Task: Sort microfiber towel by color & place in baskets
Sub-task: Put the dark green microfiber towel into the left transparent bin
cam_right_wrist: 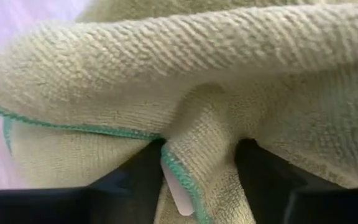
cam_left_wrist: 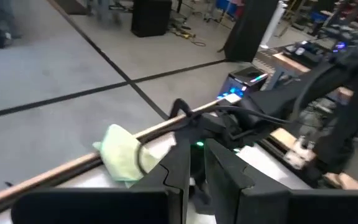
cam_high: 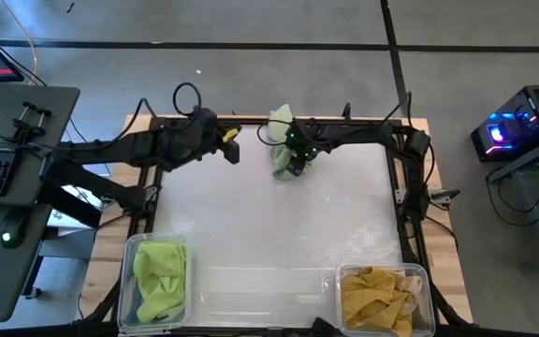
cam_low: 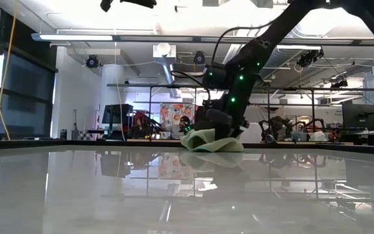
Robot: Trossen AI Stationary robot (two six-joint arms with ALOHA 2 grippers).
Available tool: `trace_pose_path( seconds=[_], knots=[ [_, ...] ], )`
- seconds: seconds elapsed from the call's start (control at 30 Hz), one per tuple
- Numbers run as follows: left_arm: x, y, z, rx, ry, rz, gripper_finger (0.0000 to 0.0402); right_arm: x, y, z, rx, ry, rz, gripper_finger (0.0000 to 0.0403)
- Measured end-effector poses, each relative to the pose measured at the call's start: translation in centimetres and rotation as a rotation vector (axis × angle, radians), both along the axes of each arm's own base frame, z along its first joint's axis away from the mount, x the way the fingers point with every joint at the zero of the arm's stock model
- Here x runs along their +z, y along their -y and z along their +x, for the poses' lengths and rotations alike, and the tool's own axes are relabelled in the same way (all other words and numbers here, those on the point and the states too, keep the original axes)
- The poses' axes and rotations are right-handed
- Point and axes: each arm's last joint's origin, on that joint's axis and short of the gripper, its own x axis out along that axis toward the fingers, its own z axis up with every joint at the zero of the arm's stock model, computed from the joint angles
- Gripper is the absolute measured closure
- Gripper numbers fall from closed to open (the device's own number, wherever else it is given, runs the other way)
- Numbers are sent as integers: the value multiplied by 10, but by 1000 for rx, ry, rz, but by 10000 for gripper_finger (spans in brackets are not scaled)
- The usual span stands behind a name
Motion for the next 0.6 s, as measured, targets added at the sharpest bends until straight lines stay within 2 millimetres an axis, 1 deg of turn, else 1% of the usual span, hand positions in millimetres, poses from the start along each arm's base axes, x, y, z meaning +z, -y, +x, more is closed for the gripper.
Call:
trace_pose_path(
  seconds=[0.13,0.23,0.37,0.4,0.47,0.6],
  knots=[
    [0,-13,-2,35,-40,40,367,-7,0,2,43,-7,4,267],
    [0,-23,-3,35,-69,59,367,-9,0,2,53,2,18,319],
    [-2,-37,-3,-99,-137,86,367,-9,-1,3,64,24,63,385],
    [-3,-40,-3,-130,-152,91,367,-9,-2,3,64,34,79,393],
    [-6,-48,-2,-171,-177,94,367,-4,-3,3,42,56,100,394],
    [-6,-55,-5,-176,-184,97,367,19,-9,-1,9,106,123,397]
  ],
)
